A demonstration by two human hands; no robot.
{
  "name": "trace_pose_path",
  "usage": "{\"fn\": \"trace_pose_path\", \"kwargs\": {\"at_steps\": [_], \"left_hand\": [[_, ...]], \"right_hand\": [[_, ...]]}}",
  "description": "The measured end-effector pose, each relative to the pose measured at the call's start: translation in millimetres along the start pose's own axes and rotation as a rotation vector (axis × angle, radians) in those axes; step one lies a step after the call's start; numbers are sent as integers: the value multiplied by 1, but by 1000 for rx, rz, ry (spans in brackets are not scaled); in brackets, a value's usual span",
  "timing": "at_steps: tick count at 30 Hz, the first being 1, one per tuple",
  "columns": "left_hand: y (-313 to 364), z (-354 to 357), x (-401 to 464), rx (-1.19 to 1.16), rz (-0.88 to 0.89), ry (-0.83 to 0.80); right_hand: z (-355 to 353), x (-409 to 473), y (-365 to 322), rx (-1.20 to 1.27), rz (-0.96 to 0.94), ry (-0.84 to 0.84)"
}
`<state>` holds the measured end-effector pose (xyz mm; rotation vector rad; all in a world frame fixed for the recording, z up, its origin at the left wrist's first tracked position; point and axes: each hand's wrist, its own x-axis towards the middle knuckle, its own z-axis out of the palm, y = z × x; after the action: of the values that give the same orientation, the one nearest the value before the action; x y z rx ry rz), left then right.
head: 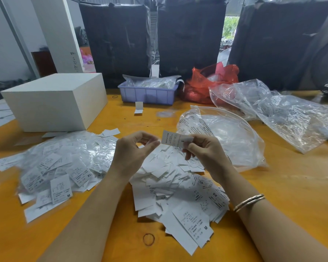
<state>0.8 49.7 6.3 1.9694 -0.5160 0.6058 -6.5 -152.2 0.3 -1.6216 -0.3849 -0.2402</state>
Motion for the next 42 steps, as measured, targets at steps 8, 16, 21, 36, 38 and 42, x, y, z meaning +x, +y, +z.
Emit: {"fn": "trace_pose_path", "kwargs": {"at_steps": [8,16,21,36,38,42], "left_hand": [[-1,-1,0,-7,-8,-96],[-2,-1,1,-135,-116,-147],[-3,-1,2,-186,-173,-67],[0,0,1,-9,-60,-19],[0,0,1,0,-51,-19],[1,0,1,12,-38,-29]], "right_hand": [[1,0,1,-182,27,-110],[0,1,1,-104,59,-48],[-2,3,-2,95,29,87],[4,-1,-8,26,-75,64],[6,-1,-7,-12,-95,54],[9,-2,-5,-125,-158,73]]}}
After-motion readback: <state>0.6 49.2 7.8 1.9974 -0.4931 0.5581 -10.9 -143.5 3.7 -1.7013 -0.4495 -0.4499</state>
